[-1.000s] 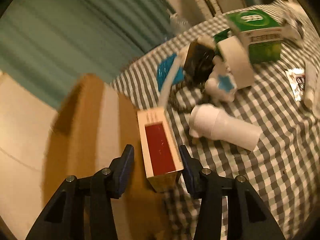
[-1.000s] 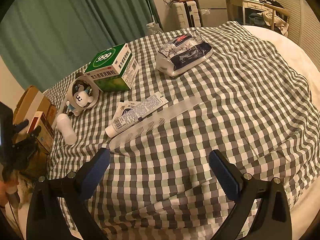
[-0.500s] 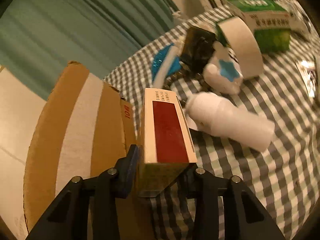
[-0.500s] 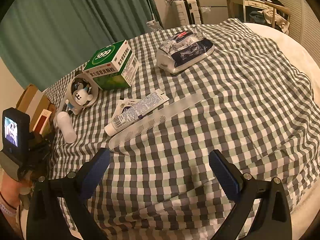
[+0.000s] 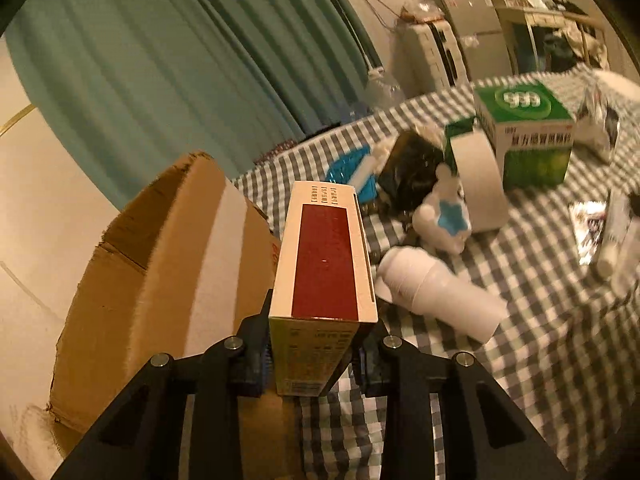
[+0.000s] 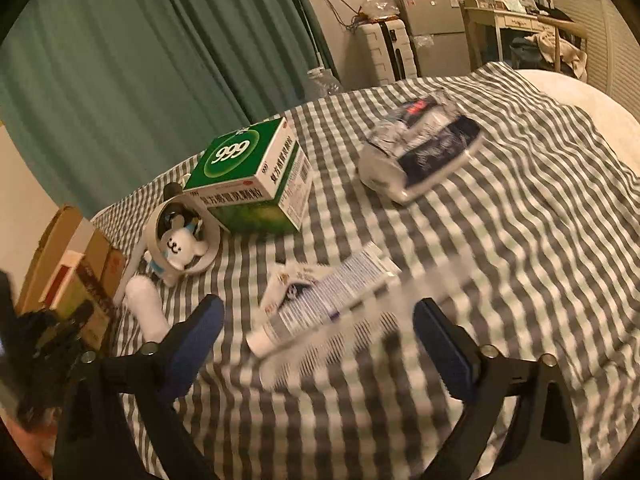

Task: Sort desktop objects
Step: 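Grasp the beige box with red end with the left tool while the right tool approaches the toothpaste, then grasp the white toothpaste tube with the right tool while the left tool lifts the box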

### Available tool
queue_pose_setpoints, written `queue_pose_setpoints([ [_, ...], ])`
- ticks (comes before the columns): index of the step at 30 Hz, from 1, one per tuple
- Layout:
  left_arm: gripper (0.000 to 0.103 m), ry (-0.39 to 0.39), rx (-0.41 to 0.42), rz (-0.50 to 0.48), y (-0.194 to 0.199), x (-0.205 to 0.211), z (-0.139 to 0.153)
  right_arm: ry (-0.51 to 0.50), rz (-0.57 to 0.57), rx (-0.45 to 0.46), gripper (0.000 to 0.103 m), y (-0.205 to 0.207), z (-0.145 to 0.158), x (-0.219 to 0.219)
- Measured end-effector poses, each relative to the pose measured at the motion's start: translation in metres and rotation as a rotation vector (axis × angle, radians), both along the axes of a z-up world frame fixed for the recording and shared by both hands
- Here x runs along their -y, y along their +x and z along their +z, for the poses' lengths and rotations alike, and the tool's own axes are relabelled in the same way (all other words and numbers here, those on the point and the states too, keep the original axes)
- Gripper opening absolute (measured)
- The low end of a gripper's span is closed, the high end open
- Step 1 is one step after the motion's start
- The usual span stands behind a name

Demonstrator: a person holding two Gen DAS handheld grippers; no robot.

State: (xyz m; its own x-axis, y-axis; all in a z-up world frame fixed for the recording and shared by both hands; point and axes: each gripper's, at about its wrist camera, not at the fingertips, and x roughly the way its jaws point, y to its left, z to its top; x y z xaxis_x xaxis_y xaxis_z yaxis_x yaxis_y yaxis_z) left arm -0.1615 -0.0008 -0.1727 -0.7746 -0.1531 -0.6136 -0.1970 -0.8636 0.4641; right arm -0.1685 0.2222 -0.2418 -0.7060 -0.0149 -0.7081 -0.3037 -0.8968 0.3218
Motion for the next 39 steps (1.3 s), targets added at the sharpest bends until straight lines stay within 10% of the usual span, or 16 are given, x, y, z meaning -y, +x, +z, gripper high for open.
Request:
queue_pose_setpoints([
  [4,0.031,0.008,-0.01,-0.019,-0.004,-0.002,-0.004,0.034,-0.018,0.088,0.056,-0.024,-0.022,0.011],
  [12,0.031,0.036,-0.004,-0.036,0.009,-0.019,-0.003,0.164,-0.051,0.118,0.053,-0.035,-0.03,0.034],
  [19,0.031,0.047,-0.005,-0.05,0.022,-0.017,0.004,0.157,0.06,0.095,0.03,-0.035,-0.026,0.052],
  [39,0.031,0.377,-0.014,-0.115,0.066,-0.001,0.119,-0.009,0.107,-0.144,0.026,0.066,0.118,0.054],
])
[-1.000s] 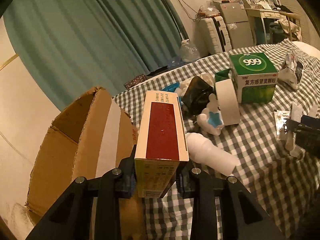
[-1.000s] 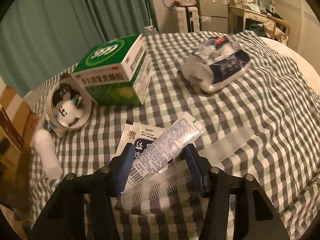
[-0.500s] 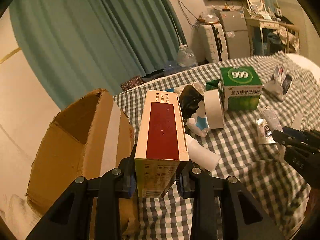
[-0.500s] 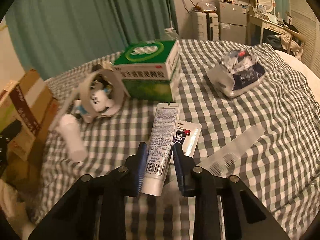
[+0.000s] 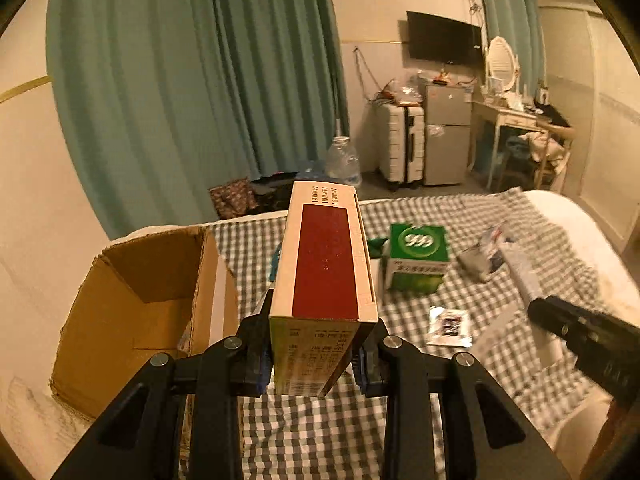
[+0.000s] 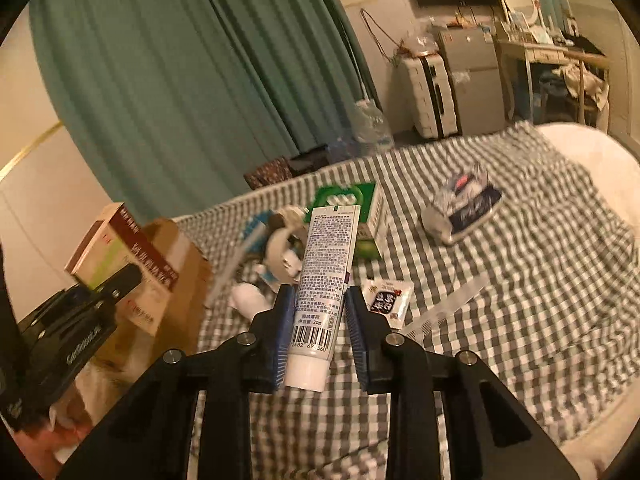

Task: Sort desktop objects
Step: 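Grasp the white toothpaste tube with the right tool while the left tool lifts the box, then carry the box and toothpaste over the cardboard box and open both tools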

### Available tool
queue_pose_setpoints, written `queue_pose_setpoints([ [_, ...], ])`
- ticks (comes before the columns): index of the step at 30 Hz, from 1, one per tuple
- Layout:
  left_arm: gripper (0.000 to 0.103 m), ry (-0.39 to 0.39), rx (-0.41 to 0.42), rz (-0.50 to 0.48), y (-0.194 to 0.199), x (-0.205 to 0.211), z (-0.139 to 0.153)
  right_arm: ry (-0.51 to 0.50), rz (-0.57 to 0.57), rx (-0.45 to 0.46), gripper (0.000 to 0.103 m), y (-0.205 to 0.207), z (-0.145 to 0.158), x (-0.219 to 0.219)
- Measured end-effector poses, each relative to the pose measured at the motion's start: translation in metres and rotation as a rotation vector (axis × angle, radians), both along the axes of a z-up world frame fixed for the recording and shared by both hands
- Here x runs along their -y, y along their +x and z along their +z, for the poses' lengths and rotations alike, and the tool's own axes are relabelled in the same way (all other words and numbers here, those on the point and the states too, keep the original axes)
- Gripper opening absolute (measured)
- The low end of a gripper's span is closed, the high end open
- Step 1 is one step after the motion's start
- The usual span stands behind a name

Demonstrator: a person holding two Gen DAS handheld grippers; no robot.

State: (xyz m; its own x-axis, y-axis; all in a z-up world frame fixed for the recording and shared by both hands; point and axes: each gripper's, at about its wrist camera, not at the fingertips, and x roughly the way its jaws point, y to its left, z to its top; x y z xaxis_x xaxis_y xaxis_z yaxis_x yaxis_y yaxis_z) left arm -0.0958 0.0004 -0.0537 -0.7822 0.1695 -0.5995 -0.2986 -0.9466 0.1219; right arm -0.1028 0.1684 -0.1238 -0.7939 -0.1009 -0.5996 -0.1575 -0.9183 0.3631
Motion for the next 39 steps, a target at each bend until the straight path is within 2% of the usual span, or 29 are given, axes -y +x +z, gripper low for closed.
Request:
queue_pose_setpoints([
  [4,0.031,0.042,0.0,-0.039,0.0,0.01,0.031,0.043,0.021,-0.025,0.026,0.018,0.027,0.014],
  [7,0.031,0.048,-0.002,-0.068,0.001,0.019,0.051,0.075,0.031,-0.043,0.026,0.028,0.044,0.028],
  [11,0.031,0.034,-0.024,-0.102,0.002,0.032,0.073,0.067,0.049,-0.069,0.026,0.034,0.066,0.041],
  [15,0.031,0.075,0.018,-0.081,-0.011,0.053,0.089,0.111,0.076,-0.101,0.026,0.033,0.087,0.061],
  [20,0.031,0.04,0.009,-0.061,-0.026,0.08,0.101,0.116,0.123,-0.125,0.026,0.026,0.109,0.087],
  [24,0.031,0.048,-0.006,-0.031,-0.031,0.112,0.099,0.121,0.171,-0.142,0.026,0.016,0.12,0.11],
  [28,0.031,0.079,-0.012,0.024,-0.036,0.147,0.086,0.102,0.226,-0.136,0.026,0.002,0.124,0.139],
  [33,0.031,0.134,0.018,0.083,-0.05,0.189,0.064,0.043,0.292,-0.098,0.026,-0.019,0.115,0.175],
  [39,0.031,0.19,0.042,0.11,-0.062,0.226,0.042,0.035,0.347,-0.043,0.026,-0.046,0.097,0.218],
])
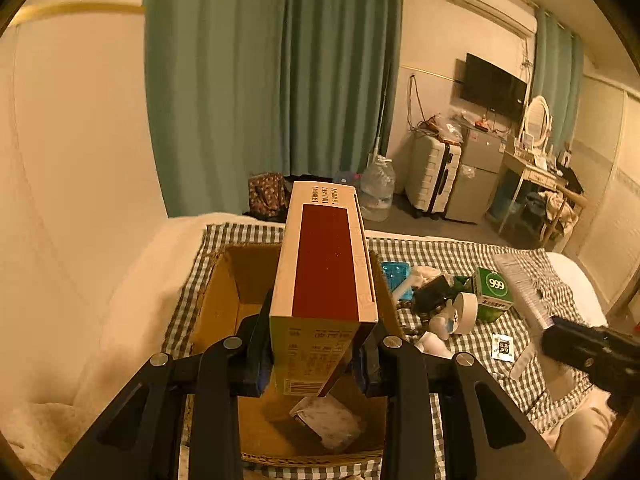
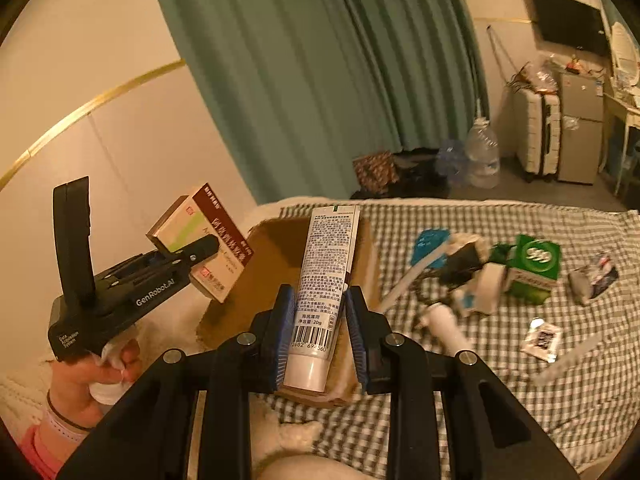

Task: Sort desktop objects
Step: 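Carry the box and toothpaste over the cardboard box and open both tools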

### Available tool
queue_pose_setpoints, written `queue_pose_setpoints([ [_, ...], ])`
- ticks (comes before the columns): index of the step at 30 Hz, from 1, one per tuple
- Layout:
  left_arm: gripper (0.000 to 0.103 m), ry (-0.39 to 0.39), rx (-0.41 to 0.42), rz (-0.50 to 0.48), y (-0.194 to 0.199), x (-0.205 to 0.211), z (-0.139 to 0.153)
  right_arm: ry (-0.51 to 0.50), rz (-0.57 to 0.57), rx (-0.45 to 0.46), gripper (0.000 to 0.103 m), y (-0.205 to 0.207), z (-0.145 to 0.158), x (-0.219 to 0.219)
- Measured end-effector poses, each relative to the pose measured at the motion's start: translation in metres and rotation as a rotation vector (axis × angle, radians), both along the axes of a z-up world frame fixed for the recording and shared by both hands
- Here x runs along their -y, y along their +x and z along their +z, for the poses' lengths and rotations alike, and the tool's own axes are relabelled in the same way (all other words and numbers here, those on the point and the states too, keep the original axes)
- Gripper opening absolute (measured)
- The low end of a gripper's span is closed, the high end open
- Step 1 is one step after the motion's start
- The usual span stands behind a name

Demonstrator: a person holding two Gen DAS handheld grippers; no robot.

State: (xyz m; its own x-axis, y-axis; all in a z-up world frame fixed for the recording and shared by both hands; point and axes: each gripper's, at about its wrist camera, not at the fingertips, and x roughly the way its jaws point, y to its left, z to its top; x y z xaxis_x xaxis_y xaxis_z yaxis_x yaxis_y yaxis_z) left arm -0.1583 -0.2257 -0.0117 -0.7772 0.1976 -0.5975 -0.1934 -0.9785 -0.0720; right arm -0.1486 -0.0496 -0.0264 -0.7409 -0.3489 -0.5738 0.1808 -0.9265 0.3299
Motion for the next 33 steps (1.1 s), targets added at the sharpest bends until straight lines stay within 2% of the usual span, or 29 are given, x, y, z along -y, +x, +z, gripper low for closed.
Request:
queue_pose_setpoints([
  [9,0.031,0.026,0.067,-0.001,-0.021,0.018,-0.037,0.044,0.057,0.069,0.026,-0.047,-0.025,0.051],
  [17,0.032,0.007,0.121,0.019,-0.036,0.023,-0.061,0.052,0.058,0.101,0.026,-0.074,-0.042,0.062],
  [19,0.046,0.002,0.128,0.033,-0.035,0.024,-0.061,0.015,0.044,0.111,0.029,-0.076,-0.045,0.059],
  [20,0.073,-0.004,0.127,0.042,-0.035,0.024,-0.061,0.01,0.034,0.113,0.035,-0.076,-0.044,0.06],
  [21,0.096,-0.013,0.116,0.068,-0.034,0.025,-0.058,0.007,0.022,0.114,0.058,-0.076,-0.044,0.058],
  [22,0.1,-0.017,0.095,0.094,-0.031,0.027,-0.056,0.007,-0.004,0.11,0.075,-0.075,-0.043,0.056],
  [23,0.1,-0.01,0.06,0.107,-0.027,0.029,-0.054,0.001,-0.03,0.099,0.077,-0.073,-0.041,0.052],
  [27,0.1,-0.029,0.04,0.095,-0.024,0.025,-0.048,-0.016,-0.069,0.082,0.077,-0.067,-0.032,0.038],
  [33,0.101,-0.047,0.048,0.055,-0.017,0.007,-0.044,-0.022,-0.172,0.056,0.077,-0.038,-0.02,-0.011],
])
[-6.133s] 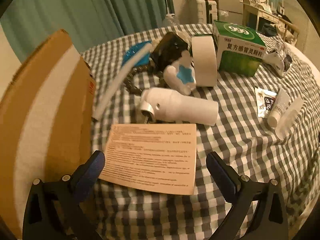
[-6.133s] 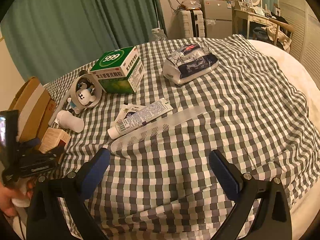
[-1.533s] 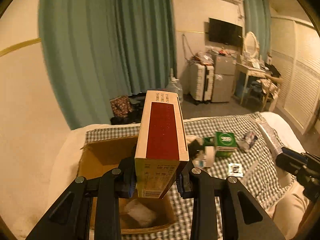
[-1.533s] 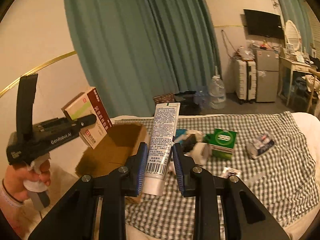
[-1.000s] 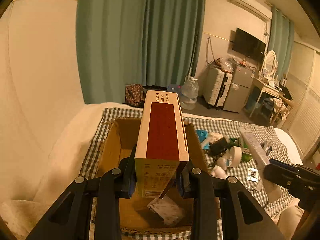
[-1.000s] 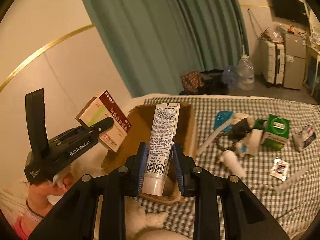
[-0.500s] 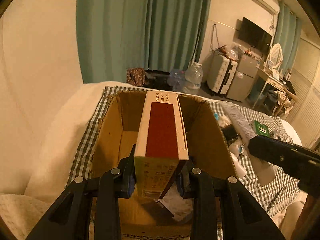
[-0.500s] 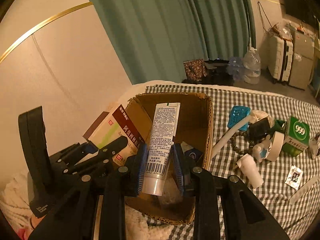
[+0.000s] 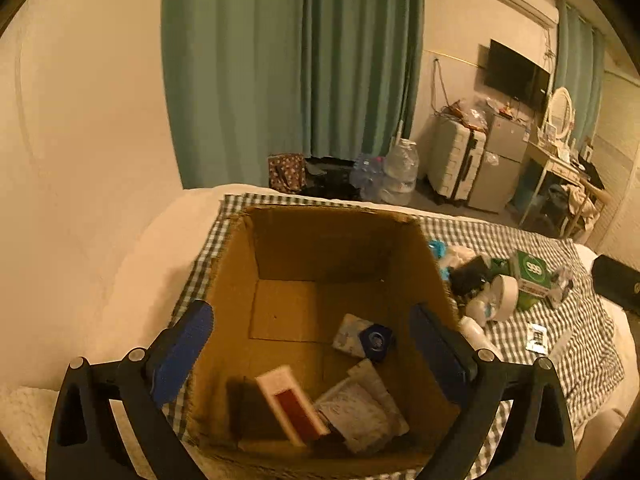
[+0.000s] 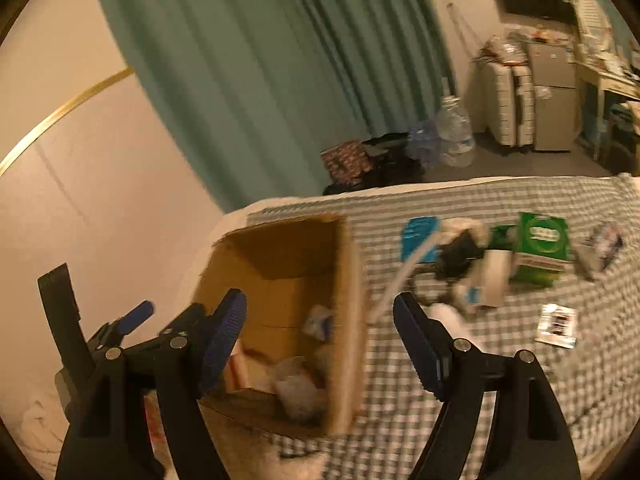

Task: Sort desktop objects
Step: 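Carry the box and toothpaste over the cardboard box and open both tools, then grasp the white cylindrical bottle with the left tool while the right tool approaches the sachet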

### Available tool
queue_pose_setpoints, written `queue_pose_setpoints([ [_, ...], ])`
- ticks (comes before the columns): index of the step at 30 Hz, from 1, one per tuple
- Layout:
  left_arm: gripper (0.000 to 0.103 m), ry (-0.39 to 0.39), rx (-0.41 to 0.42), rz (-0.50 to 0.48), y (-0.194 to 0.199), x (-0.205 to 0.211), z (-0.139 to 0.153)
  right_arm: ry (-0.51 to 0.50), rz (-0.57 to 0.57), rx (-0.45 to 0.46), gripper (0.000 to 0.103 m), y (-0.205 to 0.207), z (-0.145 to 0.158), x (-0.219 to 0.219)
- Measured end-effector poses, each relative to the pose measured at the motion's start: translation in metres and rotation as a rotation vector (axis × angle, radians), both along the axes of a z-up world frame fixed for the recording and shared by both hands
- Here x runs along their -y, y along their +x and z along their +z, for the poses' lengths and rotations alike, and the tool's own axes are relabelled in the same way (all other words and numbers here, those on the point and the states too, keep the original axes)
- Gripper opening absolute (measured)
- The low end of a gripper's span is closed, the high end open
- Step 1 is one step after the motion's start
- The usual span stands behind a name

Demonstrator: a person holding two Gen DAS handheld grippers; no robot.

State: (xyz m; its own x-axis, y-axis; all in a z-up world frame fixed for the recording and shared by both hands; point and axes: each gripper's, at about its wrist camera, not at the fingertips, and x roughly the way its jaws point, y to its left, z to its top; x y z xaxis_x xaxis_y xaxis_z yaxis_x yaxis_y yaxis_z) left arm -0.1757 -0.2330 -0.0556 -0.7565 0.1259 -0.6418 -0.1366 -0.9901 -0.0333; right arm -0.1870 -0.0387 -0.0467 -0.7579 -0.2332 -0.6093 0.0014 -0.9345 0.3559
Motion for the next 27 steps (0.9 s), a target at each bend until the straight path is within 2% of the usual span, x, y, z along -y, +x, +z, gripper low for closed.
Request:
queue_pose_setpoints([
  [8,0.103,0.011,0.011,-0.111,0.043,-0.057,0.019,0.058,-0.219,-0.03,0.077,0.069,0.01,-0.111],
  [12,0.103,0.037,0.093,-0.153,0.06,-0.095,0.015,0.129,-0.274,-0.04,0.077,0.097,-0.003,-0.15],
  [17,0.103,0.077,0.239,-0.161,0.063,-0.148,-0.011,0.106,-0.311,-0.017,0.077,0.105,-0.035,-0.188],
  [21,0.103,0.069,0.293,-0.157,0.064,-0.188,-0.037,0.106,-0.298,-0.007,0.077,0.105,-0.063,-0.202],
  [27,0.103,0.06,0.329,-0.074,0.053,-0.233,-0.086,0.133,-0.272,-0.008,0.077,0.097,-0.106,-0.218],
])
